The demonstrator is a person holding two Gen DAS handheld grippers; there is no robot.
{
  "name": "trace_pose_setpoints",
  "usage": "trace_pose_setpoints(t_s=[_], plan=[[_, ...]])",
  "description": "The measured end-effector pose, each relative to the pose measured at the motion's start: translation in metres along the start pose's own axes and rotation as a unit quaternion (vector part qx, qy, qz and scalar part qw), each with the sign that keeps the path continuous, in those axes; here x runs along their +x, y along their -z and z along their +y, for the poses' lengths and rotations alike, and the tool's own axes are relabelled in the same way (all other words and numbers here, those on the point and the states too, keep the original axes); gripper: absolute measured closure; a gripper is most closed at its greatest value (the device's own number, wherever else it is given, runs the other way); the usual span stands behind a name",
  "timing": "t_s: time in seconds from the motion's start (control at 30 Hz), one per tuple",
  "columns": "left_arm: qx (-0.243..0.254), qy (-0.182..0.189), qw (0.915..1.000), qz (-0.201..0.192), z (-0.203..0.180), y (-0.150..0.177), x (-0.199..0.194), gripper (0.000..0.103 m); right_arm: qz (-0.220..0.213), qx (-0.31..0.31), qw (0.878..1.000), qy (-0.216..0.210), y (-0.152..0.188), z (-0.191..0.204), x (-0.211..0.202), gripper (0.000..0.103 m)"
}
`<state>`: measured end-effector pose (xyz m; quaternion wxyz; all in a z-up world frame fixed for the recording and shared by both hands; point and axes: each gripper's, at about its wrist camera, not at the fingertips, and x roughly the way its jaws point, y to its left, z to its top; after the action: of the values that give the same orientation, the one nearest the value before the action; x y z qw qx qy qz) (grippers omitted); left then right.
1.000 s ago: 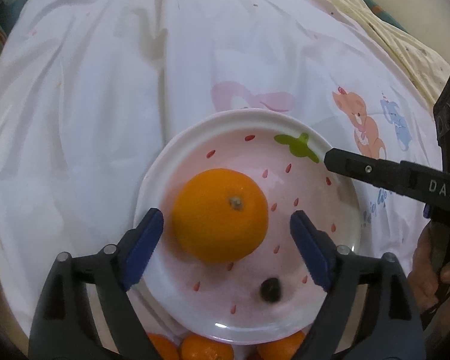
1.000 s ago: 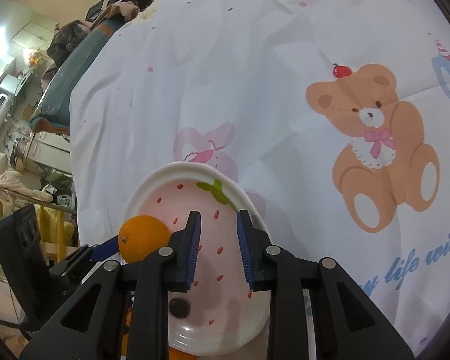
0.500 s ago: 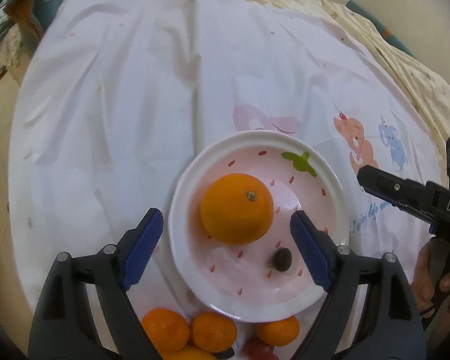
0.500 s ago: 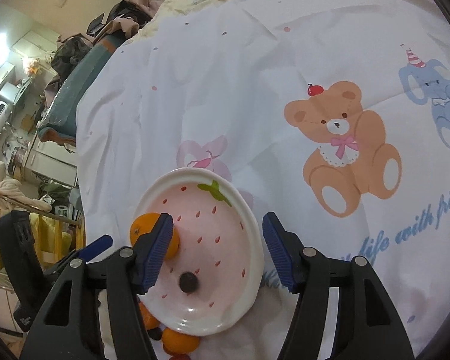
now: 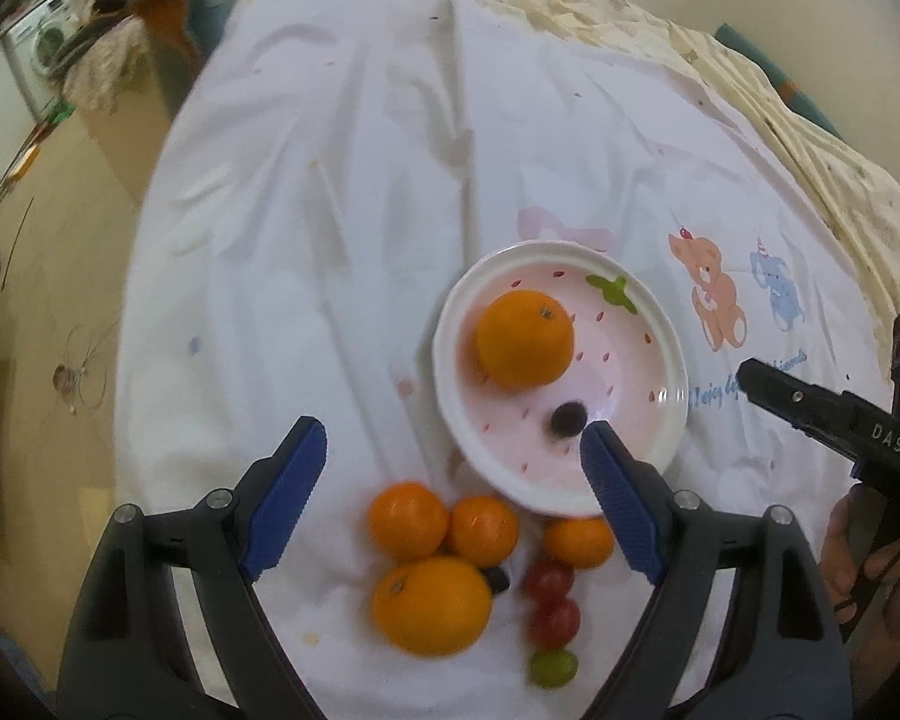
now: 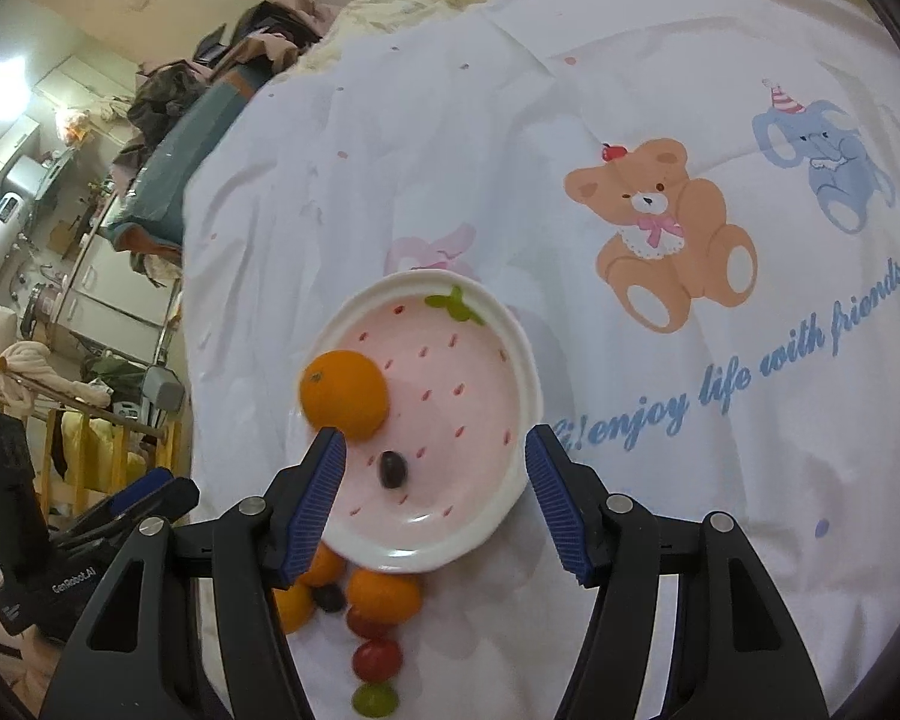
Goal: Organize fruits
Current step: 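Open and withdraw both tools from the plate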
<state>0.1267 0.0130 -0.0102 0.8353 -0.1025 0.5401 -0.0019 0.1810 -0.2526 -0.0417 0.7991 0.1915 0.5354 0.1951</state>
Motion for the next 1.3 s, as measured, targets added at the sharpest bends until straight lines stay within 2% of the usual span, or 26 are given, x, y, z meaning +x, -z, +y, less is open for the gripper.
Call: trace_pose_setpoints(t_s=[0.2,0.4,0.5,0.6,0.8,0.93,1.13,1.3], plan=[[-0.018,-0.002,0.9998,0.009,0.019,0.026,-0.022,0.019,-0.018,-0.012,1.0,-0.002,0.014,0.019,-0.015,0.038],[-0.029,0.003,0.9991,0.031,0.027,0.053,-0.024,0.019,-0.013,-0.003,1.0,0.003,0.042,0.024,-0.022,0.033],[-0.026,-0.005,0.9972,0.07,0.025,0.07,-0.006,0.019,-0.004,0.008,1.0,0.016,0.055,0.023,-0.022,0.033],[-0.056,-0.002,0.9937,0.097,0.031,0.081,0.011,0.019,0.013,0.029,0.999,0.032,0.073,0.021,-0.015,0.033],[-0.046,0.003,0.9943,0.097,0.017,0.079,0.019,0.019,0.026,0.03,0.998,0.041,0.083,0.023,-0.008,0.033],[-0.052,0.0,0.9925,0.111,0.015,0.078,0.03,0.019,0.028,0.037,0.998,0.041,0.082,0.02,-0.007,0.033],[-0.049,-0.018,0.992,0.115,0.014,0.077,0.04,0.019,0.029,0.033,0.998,0.044,0.079,0.021,-0.005,0.033],[-0.044,-0.006,0.9927,0.112,0.01,0.076,0.043,0.021,0.032,0.039,0.998,0.045,0.078,0.019,-0.003,0.033]])
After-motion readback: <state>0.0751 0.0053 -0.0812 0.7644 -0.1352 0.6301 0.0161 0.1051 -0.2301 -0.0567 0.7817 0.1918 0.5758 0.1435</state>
